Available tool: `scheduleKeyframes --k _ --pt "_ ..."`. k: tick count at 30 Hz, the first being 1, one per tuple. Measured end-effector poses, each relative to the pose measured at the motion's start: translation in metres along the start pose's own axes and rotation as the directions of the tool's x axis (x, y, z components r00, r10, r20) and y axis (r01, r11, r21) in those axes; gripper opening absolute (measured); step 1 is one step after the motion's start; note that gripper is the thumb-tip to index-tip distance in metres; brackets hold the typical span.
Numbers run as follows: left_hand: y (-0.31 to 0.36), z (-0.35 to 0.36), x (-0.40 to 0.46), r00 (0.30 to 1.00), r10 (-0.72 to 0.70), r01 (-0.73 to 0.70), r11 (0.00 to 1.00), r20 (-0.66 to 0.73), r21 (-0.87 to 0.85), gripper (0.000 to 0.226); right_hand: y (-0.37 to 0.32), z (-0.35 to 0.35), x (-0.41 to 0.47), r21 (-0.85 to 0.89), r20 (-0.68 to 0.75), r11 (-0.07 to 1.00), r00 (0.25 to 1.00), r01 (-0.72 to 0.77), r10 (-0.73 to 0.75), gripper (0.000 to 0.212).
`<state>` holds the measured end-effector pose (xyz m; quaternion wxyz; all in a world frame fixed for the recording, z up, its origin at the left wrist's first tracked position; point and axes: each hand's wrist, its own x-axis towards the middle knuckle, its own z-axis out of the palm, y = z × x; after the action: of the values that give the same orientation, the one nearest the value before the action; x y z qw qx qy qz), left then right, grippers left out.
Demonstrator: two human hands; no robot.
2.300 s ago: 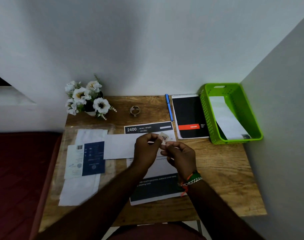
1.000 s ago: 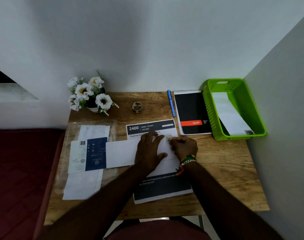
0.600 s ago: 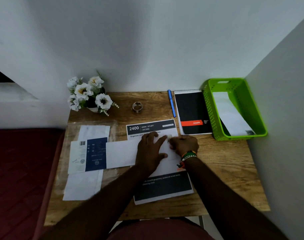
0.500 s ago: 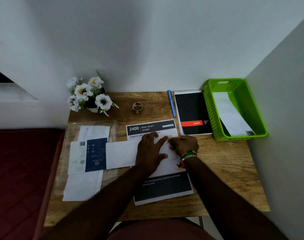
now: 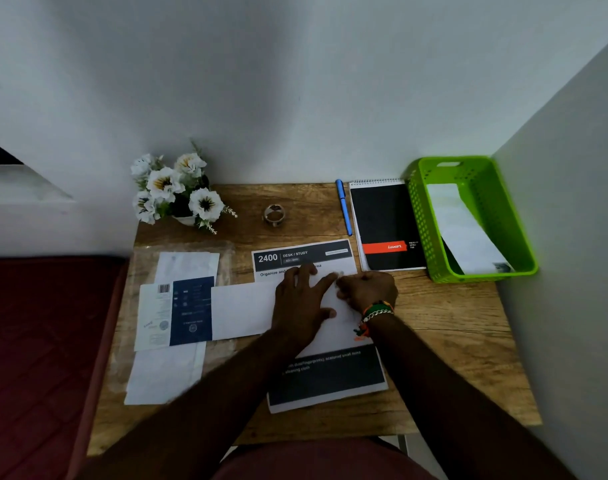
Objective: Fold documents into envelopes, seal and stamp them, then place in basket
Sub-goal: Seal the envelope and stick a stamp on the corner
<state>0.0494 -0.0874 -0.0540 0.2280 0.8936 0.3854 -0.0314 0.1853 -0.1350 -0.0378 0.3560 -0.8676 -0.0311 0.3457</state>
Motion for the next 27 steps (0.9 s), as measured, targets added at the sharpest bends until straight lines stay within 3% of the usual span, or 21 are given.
scheduleKeyframes --k 17,20,27 --pt "0.002 0.000 0.003 0.999 -0.038 0.039 0.999 0.032 -0.026 0.078 -0.004 -0.012 0.004 0.052 0.152 0.998 0.988 -0.039 0.030 0.022" --pt "0.002 -0.002 0.003 0.999 -0.039 0.040 0.999 0.020 -0.018 0.078 0.002 -0.016 0.002 -0.010 0.169 0.998 0.984 0.060 -0.058 0.023" --pt "-0.001 -0.003 0.002 1.000 -0.027 0.027 0.999 0.001 -0.021 0.083 0.036 -0.027 -0.001 0.093 0.159 0.923 0.910 0.373 -0.383 0.011"
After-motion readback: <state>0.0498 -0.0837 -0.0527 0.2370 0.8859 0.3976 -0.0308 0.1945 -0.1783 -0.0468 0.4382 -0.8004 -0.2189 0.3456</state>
